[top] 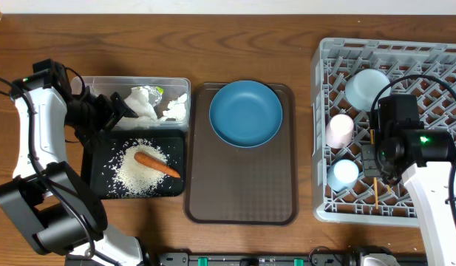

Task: Sort waste into correct bins and load items into the dishwasher rack
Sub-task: 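Lower the chopstick upright into the rack slots beside the cups, then open the right gripper and lift it off the chopstick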

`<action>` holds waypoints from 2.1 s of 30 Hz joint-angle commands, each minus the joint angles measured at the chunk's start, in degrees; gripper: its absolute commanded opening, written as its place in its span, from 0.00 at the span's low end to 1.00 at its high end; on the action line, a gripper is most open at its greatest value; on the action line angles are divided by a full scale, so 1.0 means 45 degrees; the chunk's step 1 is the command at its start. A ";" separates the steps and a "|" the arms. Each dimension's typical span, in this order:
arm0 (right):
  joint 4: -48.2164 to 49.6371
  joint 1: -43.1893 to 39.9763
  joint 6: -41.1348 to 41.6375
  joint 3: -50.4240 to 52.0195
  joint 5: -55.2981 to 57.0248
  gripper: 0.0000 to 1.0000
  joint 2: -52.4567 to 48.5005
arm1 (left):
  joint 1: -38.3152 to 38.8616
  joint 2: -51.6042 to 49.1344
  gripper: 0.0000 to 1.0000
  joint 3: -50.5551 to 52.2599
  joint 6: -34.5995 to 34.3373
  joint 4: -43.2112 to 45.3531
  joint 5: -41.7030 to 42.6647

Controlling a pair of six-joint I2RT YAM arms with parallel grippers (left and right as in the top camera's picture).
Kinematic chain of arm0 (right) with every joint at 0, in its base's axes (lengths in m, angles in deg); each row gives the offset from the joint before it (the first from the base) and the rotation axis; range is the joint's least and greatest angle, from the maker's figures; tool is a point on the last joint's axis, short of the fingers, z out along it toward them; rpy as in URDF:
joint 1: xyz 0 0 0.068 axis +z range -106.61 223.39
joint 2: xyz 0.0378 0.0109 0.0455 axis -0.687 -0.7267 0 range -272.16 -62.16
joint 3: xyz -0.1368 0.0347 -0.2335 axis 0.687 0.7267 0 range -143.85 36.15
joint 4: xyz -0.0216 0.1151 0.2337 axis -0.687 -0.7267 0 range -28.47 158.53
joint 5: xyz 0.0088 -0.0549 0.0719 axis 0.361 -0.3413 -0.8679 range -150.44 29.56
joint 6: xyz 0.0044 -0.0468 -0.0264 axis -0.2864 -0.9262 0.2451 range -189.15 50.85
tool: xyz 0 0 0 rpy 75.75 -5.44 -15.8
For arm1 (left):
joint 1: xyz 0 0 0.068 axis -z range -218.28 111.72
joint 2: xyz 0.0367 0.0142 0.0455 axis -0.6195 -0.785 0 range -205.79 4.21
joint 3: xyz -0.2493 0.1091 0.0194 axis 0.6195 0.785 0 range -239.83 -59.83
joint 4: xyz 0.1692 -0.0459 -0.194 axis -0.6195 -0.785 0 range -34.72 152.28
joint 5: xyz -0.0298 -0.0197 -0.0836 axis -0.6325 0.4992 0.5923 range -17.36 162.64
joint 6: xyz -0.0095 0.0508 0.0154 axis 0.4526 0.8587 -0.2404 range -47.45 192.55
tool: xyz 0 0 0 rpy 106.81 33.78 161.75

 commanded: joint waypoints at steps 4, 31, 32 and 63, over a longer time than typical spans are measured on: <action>0.0243 -0.0306 0.0121 0.0044 -0.0087 0.01 -0.0641 | -0.0029 0.0209 0.98 -0.0223 0.0073 -0.0083 -0.0117; 0.0437 -0.0306 0.0272 -0.0257 -0.2409 0.54 -0.0947 | -0.0029 0.0209 0.98 -0.0223 0.0073 -0.0083 -0.0117; 0.0466 -0.0306 0.0272 -0.0321 -0.2691 0.55 -0.0811 | -0.0029 0.0209 0.98 -0.0223 0.0073 -0.0083 -0.0117; 0.1739 -0.0306 0.0272 -0.0495 -0.5809 0.99 0.1146 | -0.0029 0.0209 0.98 -0.0223 0.0073 -0.0083 -0.0117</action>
